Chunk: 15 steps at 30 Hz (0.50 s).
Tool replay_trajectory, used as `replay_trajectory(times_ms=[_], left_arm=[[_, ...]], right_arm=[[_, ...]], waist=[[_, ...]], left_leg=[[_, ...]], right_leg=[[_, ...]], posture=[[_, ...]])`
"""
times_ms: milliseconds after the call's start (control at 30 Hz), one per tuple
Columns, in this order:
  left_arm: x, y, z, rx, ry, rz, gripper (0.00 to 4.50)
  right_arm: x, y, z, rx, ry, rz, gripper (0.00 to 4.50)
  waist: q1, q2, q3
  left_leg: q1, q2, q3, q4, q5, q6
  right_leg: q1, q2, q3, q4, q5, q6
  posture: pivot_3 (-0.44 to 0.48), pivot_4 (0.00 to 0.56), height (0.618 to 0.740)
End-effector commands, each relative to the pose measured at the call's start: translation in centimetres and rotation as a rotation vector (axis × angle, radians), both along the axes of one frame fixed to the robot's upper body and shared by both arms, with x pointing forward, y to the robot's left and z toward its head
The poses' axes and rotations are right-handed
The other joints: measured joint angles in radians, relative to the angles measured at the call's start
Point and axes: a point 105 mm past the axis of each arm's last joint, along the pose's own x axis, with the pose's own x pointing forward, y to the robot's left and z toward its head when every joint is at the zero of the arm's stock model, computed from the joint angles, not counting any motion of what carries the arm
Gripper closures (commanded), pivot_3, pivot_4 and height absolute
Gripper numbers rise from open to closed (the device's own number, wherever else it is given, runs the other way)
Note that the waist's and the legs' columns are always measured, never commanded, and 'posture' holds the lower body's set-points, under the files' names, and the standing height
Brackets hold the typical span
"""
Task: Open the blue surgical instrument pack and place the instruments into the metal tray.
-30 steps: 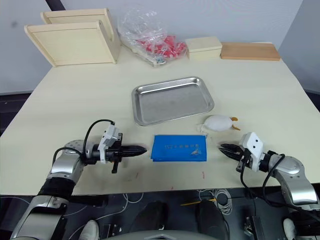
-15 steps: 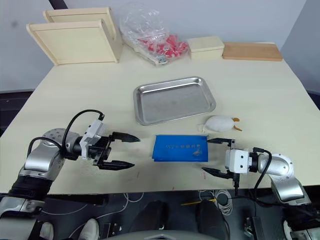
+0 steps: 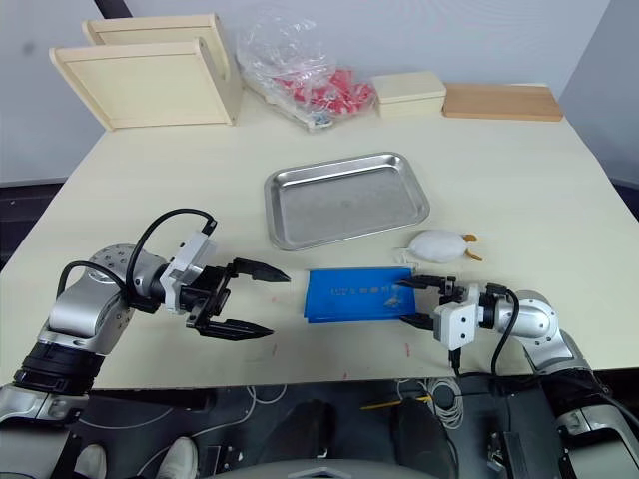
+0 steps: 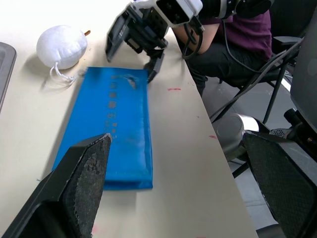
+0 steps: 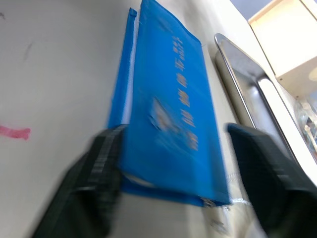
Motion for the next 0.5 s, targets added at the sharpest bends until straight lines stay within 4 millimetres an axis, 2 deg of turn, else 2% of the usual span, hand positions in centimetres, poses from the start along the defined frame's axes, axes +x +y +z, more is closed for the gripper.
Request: replay_trajectory(times_ms=[33,133,300,433,500], left_arm=[[-0.3,-0.2,0.9,-0.011,-0.035,-0.051,0.00],[-0.2,-0.3,1.0,-0.014,-0.041,-0.046,0.00],[-0.1,-0.4,1.2,-0.030,-0.053,-0.039,0.00],[0.1,-1.0,1.5,-0.043,-0.071,-0.032,0.00],[0.0,-1.2,1.7,-0.051,-0.075,-0.036,0.00]], right_arm=[[0.1,0.1,0.5,0.013,-0.029,0.019,3.13],[-0.1,0.2,0.3,0.011,-0.019,0.030,4.41],[-0.6,0.2,0.5,0.013,0.013,0.053,4.41],[-1.6,-0.1,1.1,-0.001,0.128,0.093,4.41],[-2.2,0.2,2.1,0.030,0.223,0.112,4.41]], waist=[[0.001,0.000,0.000],[0.000,0.000,0.000],[0.001,0.000,0.000],[0.003,0.000,0.000],[0.003,0.000,0.000]], left_leg=[[0.000,0.000,0.000,0.000,0.000,0.000],[0.000,0.000,0.000,0.000,0.000,0.000],[0.000,0.000,0.000,0.000,0.000,0.000],[0.000,0.000,0.000,0.000,0.000,0.000],[0.000,0.000,0.000,0.000,0.000,0.000]], right_leg=[[0.000,0.000,0.000,0.000,0.000,0.000],[0.000,0.000,0.000,0.000,-0.001,-0.002],[0.000,0.000,0.000,0.000,-0.001,-0.001],[0.000,-0.001,0.000,0.000,0.000,0.000],[0.000,-0.001,0.000,0.000,0.000,0.000]], posture=[[0.000,0.150,0.740],[0.000,0.150,0.740],[0.000,0.150,0.740],[0.000,0.150,0.740],[0.000,0.150,0.740]])
